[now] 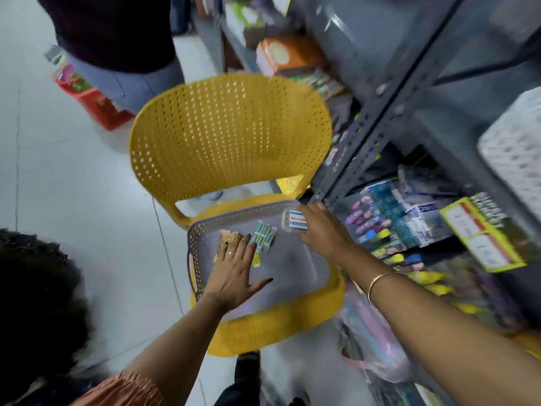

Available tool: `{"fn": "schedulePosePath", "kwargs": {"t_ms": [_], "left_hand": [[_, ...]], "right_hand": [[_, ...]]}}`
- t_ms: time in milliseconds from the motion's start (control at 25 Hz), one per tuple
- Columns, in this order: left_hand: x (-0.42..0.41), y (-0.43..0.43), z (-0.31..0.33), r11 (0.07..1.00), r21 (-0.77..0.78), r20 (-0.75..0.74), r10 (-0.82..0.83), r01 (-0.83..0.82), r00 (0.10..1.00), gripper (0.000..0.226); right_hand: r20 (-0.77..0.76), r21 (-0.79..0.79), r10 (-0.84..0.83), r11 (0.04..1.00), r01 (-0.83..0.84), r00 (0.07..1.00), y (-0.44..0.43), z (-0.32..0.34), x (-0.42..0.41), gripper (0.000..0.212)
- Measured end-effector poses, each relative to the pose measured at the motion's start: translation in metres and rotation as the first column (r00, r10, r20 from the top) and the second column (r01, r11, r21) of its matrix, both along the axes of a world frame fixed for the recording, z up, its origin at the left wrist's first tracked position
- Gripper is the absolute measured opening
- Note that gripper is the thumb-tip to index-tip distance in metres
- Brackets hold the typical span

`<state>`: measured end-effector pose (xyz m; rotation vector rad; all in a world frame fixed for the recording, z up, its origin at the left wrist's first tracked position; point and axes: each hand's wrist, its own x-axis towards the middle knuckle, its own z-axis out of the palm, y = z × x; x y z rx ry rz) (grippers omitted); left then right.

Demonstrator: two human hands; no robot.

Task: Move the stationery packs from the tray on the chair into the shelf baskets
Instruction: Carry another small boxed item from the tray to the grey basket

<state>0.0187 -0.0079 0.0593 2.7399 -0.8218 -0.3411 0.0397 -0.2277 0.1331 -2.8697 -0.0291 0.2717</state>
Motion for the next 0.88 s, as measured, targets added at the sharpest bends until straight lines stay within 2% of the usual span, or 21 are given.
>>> {"fn": "schedulePosePath", "kwargs": {"t_ms": [160,320,440,680,880], "left_hand": [[0.034,-0.044,0.073,0.985,-0.029,0.129,-0.167,0.172,0.978,0.096],[0.046,-0.094,0.157,0.938,-0.048,0.316,-0.312,0.343,0.896,0.099],[0.031,-0.147,0.215,0.886,-0.109,0.425,-0.367,0.450,0.827,0.092],[-0.084,-0.268,0.300,0.624,-0.243,0.596,-0.509,0.743,0.621,0.077],[-0.228,-0.336,0.323,0.437,-0.211,0.646,-0.609,0.875,0.460,0.082]], "right_hand": [[0.037,0.088,-0.079,0.993,0.075,0.996,-0.030,0.104,-0.007,0.047],[0.133,0.051,-0.192,0.981,0.187,0.972,-0.073,0.217,-0.040,0.040],[0.228,0.019,-0.322,0.945,0.327,0.919,-0.113,0.293,-0.096,0.035],[0.282,-0.073,-0.565,0.793,0.604,0.776,-0.192,0.372,-0.264,0.041],[0.244,-0.167,-0.719,0.629,0.759,0.650,-0.231,0.385,-0.425,0.046]]}}
